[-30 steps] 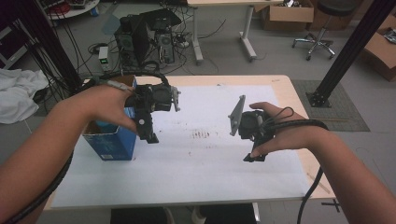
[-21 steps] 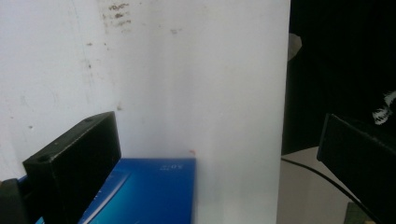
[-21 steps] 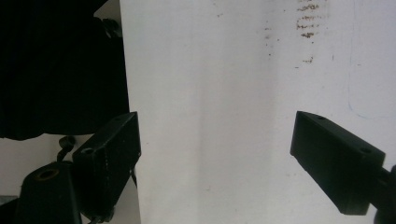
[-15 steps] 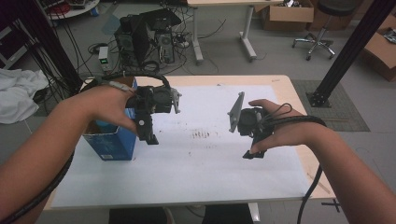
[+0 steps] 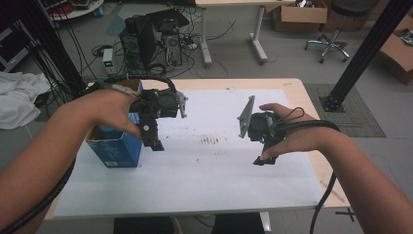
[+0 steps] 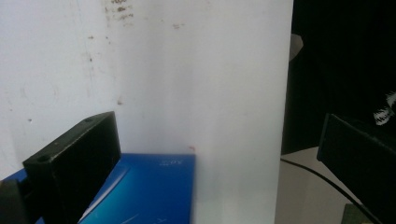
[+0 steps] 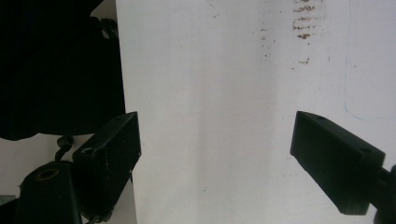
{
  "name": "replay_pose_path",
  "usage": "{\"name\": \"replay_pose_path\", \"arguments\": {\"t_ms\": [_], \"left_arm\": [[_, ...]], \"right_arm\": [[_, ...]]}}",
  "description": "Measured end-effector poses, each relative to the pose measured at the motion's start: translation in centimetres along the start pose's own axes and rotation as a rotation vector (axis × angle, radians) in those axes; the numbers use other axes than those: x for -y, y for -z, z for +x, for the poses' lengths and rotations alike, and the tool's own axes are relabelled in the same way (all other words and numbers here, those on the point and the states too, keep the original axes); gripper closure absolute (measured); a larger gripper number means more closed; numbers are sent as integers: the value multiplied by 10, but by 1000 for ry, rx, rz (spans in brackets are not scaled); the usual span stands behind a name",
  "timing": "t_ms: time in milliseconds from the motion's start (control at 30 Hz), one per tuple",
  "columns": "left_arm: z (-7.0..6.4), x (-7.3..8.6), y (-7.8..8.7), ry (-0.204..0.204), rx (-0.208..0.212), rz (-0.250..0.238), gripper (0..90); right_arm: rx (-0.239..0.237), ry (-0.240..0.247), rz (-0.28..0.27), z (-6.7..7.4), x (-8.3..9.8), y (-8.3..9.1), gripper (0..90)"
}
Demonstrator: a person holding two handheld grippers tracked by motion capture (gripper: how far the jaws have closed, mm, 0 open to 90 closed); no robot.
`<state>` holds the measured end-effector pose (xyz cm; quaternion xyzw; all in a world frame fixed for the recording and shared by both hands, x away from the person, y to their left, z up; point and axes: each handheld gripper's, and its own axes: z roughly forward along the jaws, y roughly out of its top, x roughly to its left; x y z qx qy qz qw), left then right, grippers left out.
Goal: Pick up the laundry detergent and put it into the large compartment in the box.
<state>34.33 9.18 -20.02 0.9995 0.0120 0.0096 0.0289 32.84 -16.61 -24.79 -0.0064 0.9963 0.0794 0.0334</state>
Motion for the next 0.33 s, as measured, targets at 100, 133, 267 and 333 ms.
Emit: {"name": "replay_pose_path", "arguments": {"t_ms": [100, 133, 267, 333], "left_arm": [[0, -1, 0, -7, 3, -5, 1], [0, -1, 0, -5, 3, -7, 1], [-1, -1, -1, -4, 4, -7, 1], [-1, -1, -1, -5, 6, -9, 1]], "right_arm": [[0, 1, -2, 0, 0, -1, 163], [1, 2, -1, 0, 0, -1, 163], [1, -2, -1, 0, 1, -2, 163], [1, -4, 0, 1, 1, -1, 163]]}}
